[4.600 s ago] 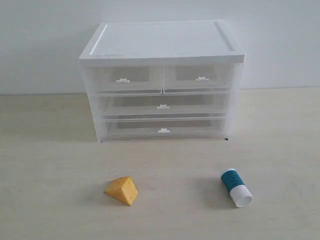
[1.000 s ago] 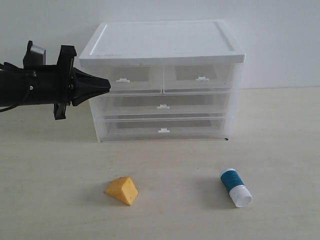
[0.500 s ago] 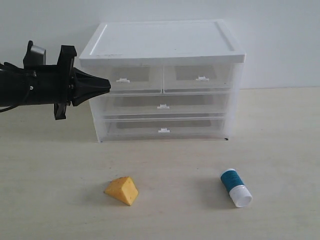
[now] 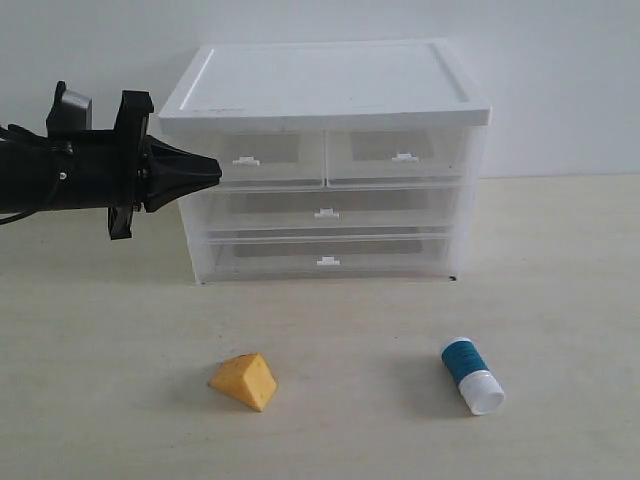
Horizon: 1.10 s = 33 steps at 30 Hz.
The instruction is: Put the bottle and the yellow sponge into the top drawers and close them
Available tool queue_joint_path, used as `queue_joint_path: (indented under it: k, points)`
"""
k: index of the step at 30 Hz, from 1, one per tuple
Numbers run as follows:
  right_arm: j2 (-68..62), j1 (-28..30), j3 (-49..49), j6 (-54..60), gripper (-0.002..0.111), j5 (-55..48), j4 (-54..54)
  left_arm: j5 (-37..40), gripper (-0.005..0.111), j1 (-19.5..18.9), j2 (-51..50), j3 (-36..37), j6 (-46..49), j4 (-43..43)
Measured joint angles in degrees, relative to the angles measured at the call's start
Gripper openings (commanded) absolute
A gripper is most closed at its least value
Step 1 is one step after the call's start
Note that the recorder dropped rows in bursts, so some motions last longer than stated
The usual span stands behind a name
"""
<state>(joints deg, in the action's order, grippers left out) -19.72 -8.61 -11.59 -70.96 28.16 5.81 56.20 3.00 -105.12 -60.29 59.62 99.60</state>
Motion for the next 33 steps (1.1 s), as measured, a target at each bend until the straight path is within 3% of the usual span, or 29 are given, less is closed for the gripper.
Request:
queue_joint_path:
  k: [5,11,16,21,23,24,28,33]
  points:
    - [-25.06,0.00,-6.24,-16.72,0.000,8.93,20.90,-1.36,0.004,0.00,0.00,0.00,0.00,0.00]
    - [-57.66,0.00,-15.88,-26.46,0.000,31.08,31.36,-1.81,0.004,0.00,0.00,0.00,0.00,0.00]
    - [-75.59,0.00,-25.31,-31.39,0.000,39.67,35.03,-1.81,0.004,0.00,0.00,-0.68,0.00,0.00]
    - [-83.62,0.00,-29.24,-31.69,0.000,40.23,35.20,-1.69,0.004,0.00,-0.51,-3.73,1.16,0.00]
    - [-84.58,0.00,-30.16,-31.69,0.008,40.49,34.81,-1.69,0.006,0.00,-1.33,-5.23,1.05,0.00]
    - [-84.98,0.00,-30.81,-31.44,0.012,40.60,34.09,-1.69,0.009,0.00,-2.31,-6.32,0.90,0.00]
    - [-84.98,0.00,-33.20,-30.34,0.042,40.60,33.02,-1.69,0.045,0.00,-6.04,-9.82,0.67,0.00]
    - [-84.98,0.00,-34.43,-29.85,0.046,33.37,33.91,-2.72,0.046,0.00,-8.28,-11.85,-1.03,0.00]
